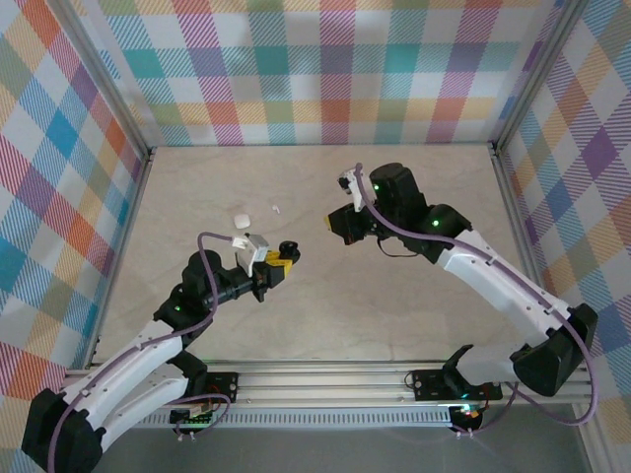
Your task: Insert wireless bluetooth earbuds into charging case
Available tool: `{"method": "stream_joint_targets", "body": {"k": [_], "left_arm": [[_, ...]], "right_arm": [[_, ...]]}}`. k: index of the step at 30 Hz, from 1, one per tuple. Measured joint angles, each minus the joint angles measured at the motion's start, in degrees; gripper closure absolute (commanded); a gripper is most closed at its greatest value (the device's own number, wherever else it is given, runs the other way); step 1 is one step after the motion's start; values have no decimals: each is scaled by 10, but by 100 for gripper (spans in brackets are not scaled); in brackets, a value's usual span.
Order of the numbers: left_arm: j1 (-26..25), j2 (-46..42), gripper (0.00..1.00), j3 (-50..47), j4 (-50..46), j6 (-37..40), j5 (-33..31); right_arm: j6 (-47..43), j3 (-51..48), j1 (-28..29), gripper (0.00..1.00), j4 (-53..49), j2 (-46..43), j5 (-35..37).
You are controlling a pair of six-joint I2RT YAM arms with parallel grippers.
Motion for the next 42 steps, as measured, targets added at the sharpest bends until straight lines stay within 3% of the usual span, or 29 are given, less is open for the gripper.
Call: {"method": "stream_joint_targets", "body": {"k": [8,17,24,42], "left_arm": [[0,54,100,0,87,18,56],[0,76,100,27,118,29,98],[0,48,100,31,122,26,93],[0,2,100,31,131,12,72]], "right_arm": [[-51,-1,23,100,49,-6,-45],[-88,-5,44,100,99,-6,-115],[-89,-24,44,100,139,-6,-148],[-123,9,49,100,103,8,-166]]}}
